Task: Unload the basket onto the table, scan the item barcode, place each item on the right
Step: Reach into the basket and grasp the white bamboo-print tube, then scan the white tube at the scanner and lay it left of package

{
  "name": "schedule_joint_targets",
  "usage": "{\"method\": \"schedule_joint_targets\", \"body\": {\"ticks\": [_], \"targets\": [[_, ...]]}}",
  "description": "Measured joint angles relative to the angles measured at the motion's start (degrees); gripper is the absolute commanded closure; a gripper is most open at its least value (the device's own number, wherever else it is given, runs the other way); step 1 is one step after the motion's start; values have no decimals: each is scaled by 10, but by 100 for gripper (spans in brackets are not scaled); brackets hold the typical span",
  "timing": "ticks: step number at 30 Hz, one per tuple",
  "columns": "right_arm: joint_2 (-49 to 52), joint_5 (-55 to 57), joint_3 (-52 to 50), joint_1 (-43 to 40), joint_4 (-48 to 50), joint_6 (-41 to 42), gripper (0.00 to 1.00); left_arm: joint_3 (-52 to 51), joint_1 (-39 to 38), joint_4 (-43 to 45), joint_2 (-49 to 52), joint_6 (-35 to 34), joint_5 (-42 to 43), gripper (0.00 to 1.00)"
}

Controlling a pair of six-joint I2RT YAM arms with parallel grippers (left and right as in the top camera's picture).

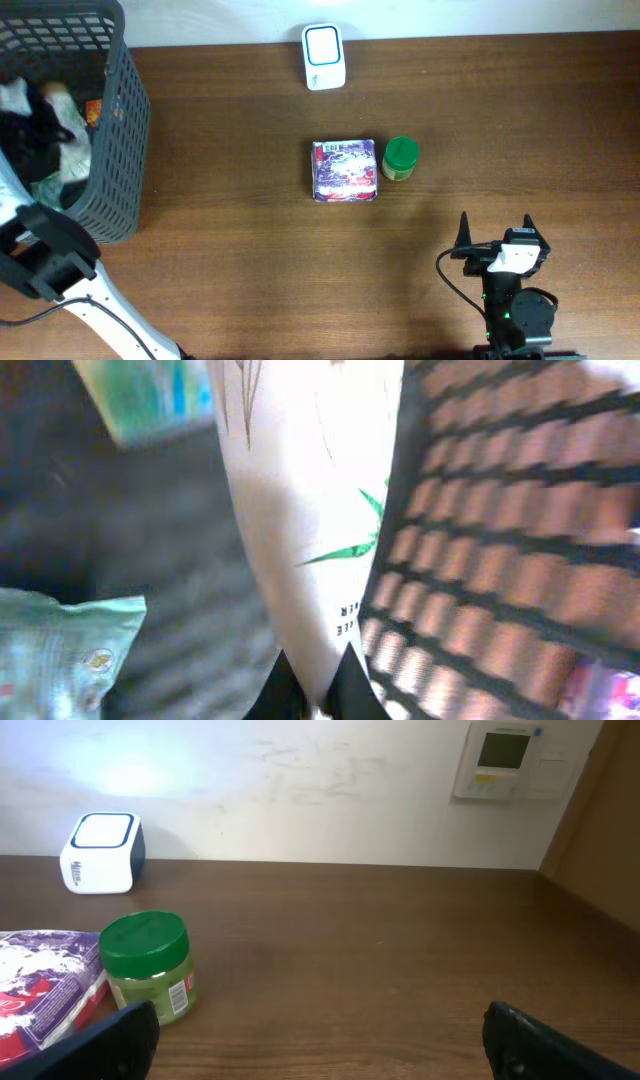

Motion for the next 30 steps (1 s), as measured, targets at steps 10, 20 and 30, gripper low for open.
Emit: {"method": "schedule_joint_targets", "body": {"ticks": [10,20,30], "targets": [[0,0,0,0,0,0,2,333,0,-77,-22,-51,143,100],[0,0,0,0,0,0,2,334,-83,-125,-43,-82,236,100],[0,0,0,0,0,0,2,294,-337,-128,-44,-91,43,100]]}}
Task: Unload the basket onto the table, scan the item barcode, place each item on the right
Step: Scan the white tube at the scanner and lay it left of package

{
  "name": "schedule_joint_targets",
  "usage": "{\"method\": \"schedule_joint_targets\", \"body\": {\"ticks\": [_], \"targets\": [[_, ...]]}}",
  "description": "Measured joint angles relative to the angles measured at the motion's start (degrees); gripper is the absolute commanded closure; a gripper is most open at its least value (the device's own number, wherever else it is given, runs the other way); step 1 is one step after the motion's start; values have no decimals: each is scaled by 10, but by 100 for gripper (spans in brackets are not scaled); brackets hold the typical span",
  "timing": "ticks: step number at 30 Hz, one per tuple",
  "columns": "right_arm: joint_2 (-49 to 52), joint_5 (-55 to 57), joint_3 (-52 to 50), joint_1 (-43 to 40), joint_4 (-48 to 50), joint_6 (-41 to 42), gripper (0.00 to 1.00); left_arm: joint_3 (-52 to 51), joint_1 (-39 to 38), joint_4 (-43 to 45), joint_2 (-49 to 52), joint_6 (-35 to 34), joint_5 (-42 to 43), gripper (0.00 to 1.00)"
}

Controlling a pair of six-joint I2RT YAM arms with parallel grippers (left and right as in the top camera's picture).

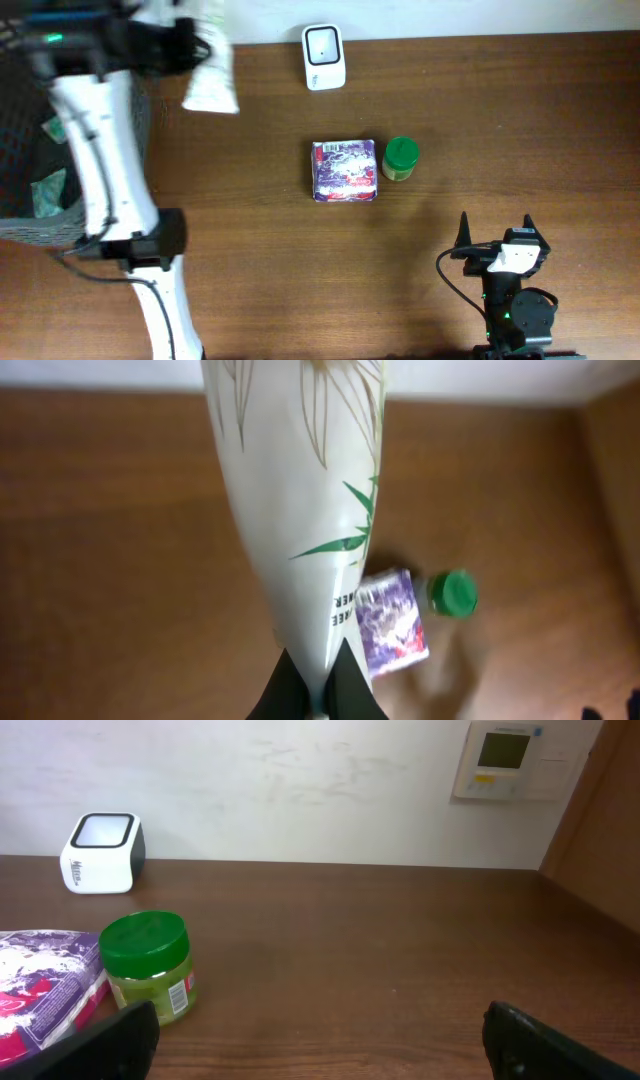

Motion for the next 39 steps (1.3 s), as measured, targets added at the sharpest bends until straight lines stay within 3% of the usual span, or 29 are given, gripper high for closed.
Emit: {"method": "schedule_joint_targets", "body": {"ticks": [3,10,16,20,24,28,31,33,35,37,38,39], "targets": [[0,0,0,0,0,0,2,-123,-106,3,-2,-50,-113,100],[0,0,0,0,0,0,2,-377,-200,43,-2,-110,-224,100],[0,0,0,0,0,0,2,-530,-226,141,-2,-127,-231,100],[0,0,0,0,0,0,2,-571,-240,219,-2,-134,-223,100],[0,0,0,0,0,0,1,-596,-263,277,-2,-148,-210,86],[0,0,0,0,0,0,2,-604,-282,303,-2,-168,-186,83],[0,0,0,0,0,0,2,-604,-282,315,-2,-175,-155,69],[0,0,0,0,0,0,2,-604,-282,308,-2,-176,-146,48],[0,0,0,0,0,0,2,-593,-279,289,-2,-165,-143,39],[0,0,0,0,0,0,2,-522,-268,243,-2,-152,-142,7],[0,0,0,0,0,0,2,-462,-257,207,-1,-147,-154,1],[0,0,0,0,0,0,2,-412,-243,178,-2,-141,-167,1]]}}
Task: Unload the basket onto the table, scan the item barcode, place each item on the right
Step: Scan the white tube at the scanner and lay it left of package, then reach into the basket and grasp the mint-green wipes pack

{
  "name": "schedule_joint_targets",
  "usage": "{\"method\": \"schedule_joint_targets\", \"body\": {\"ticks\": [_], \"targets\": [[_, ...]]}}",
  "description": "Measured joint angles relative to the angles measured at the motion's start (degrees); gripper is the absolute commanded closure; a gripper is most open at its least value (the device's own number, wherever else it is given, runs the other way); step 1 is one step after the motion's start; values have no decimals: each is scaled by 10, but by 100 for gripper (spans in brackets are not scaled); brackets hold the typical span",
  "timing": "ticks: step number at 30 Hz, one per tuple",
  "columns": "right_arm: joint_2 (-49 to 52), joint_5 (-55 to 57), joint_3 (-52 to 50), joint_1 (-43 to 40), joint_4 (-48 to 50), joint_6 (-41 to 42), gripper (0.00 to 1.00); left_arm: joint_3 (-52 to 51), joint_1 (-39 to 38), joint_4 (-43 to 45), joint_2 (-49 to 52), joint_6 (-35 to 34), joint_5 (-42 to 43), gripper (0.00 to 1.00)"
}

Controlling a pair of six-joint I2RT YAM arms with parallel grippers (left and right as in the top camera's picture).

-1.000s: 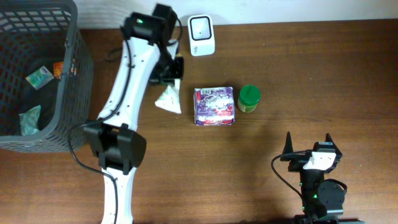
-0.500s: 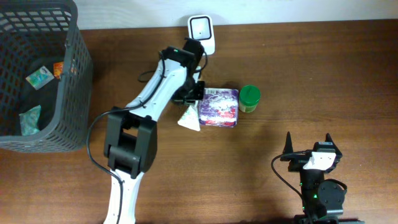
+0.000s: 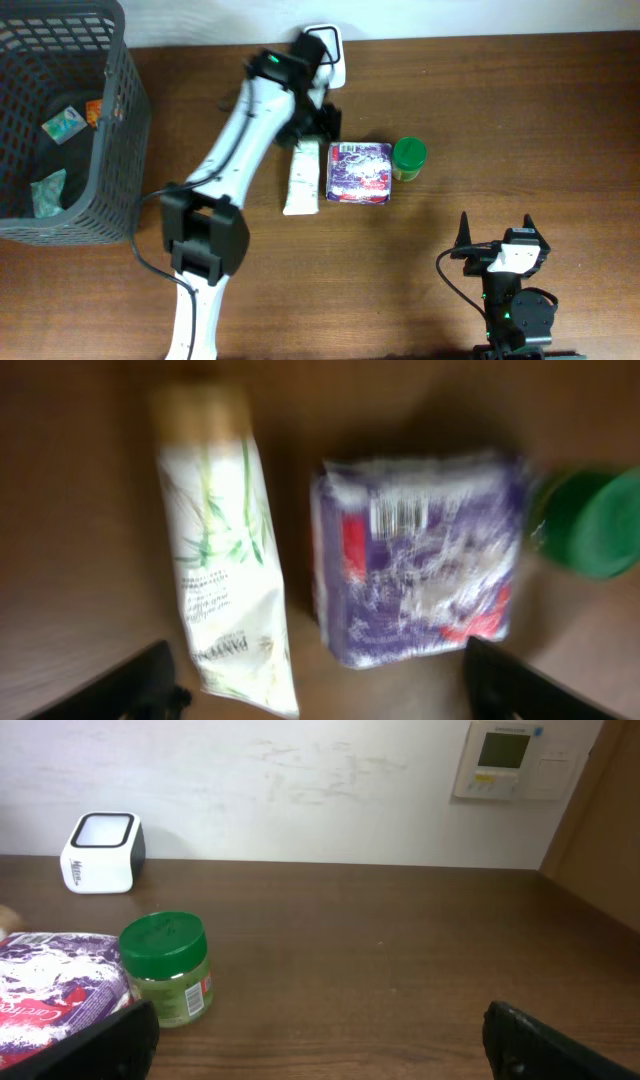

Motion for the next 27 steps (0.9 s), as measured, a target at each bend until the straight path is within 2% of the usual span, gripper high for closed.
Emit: {"method": "schedule_joint_targets", "body": {"ticks": [3,6,9,11,12,13,15,16,17,18,19,22,27], "targets": [[0,0,0,0,0,0,2,188,61,-62,-4,18,-49,1],[0,0,0,0,0,0,2,328,134,-89,-9,23,-68,1],[0,0,0,0,0,0,2,422,230,-103,-12,24,-75,1],[0,0,0,0,0,0,2,450,315,-120,-14,26,-87,1],[0,0,0,0,0,0,2,450,351,-134,-14,26,-90,0],[0,0,0,0,0,0,2,450,383,-147,-14,26,-98,8],[0,0,0,0,0,0,2,437,466,-161,-14,28,-125,12],[0,0,0,0,0,0,2,424,504,-163,-14,28,-138,6],[0,0,0,0,0,0,2,403,535,-166,-15,27,-146,5],[0,0,0,0,0,0,2,378,556,-168,-16,22,-150,8],[0,0,0,0,0,0,1,335,581,-170,-16,14,-153,15],[0,0,0,0,0,0,2,206,606,-139,-18,2,-159,12],[0,0,0,0,0,0,1,86,554,-69,-16,13,-201,12]]}}
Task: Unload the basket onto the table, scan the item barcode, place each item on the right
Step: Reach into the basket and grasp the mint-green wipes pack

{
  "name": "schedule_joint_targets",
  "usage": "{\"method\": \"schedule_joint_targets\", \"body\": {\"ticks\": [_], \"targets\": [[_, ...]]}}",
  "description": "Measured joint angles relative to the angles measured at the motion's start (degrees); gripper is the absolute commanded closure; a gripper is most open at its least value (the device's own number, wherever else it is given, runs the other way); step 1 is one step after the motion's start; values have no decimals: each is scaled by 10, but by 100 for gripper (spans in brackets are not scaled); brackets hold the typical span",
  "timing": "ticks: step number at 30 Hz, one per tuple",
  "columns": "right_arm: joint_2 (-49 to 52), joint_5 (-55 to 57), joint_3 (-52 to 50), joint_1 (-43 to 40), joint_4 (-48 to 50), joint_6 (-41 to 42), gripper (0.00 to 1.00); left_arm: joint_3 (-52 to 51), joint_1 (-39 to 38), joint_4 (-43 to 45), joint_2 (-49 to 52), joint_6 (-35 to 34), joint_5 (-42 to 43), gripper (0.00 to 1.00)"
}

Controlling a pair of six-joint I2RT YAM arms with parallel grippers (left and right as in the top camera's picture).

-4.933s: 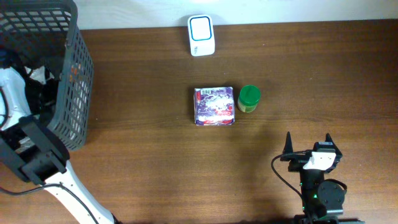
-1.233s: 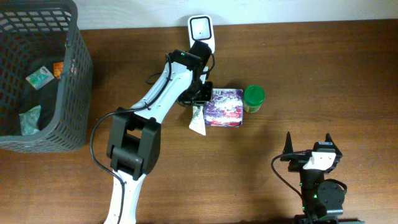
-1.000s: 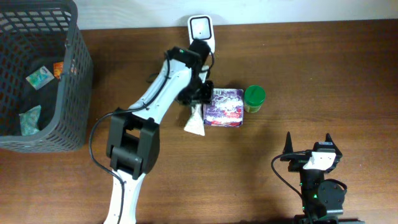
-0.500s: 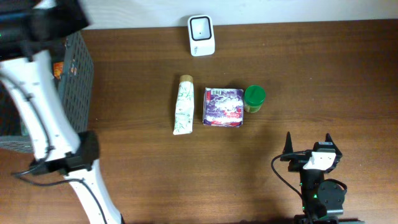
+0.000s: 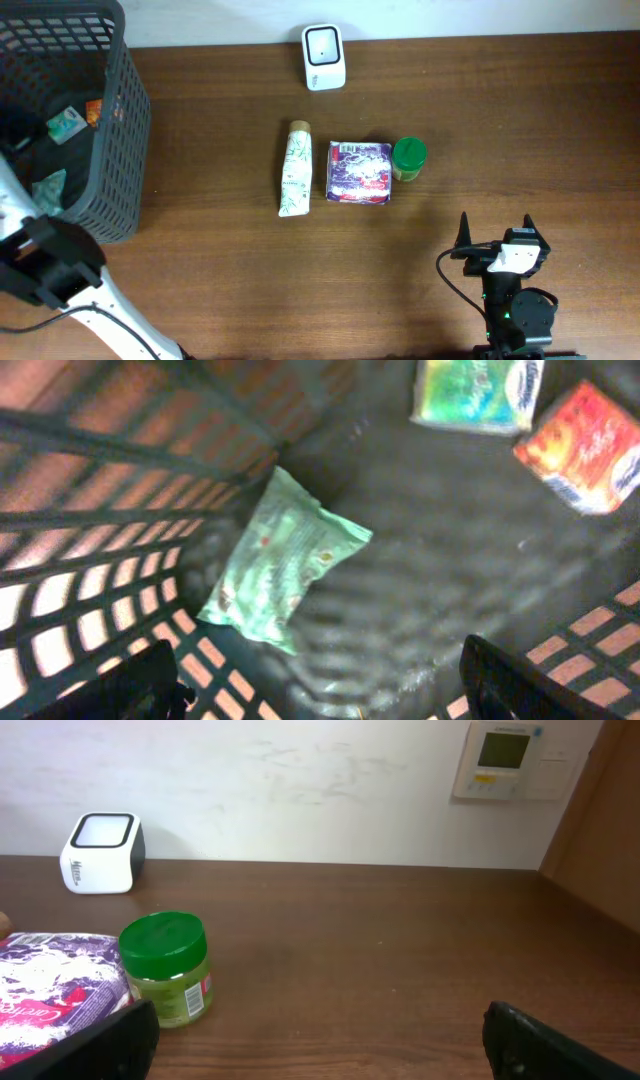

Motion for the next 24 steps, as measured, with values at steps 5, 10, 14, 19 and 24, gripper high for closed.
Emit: {"method": "schedule_joint_targets", "body": {"ticks": [5,10,14,19,24], "targets": [[0,0,0,0,0,0,2,-134,-57,72,-1,6,-83,11],[0,0,0,0,0,0,2,-301,-53,156,-3,6,-200,14],[0,0,0,0,0,0,2,-362,-48,195,-3,8,-221,49],[0,0,0,0,0,0,2,-387,-44,213,-3,9,-247,100],[0,0,0,0,0,0,2,-380,-43,196,-5,12,-240,100]]}}
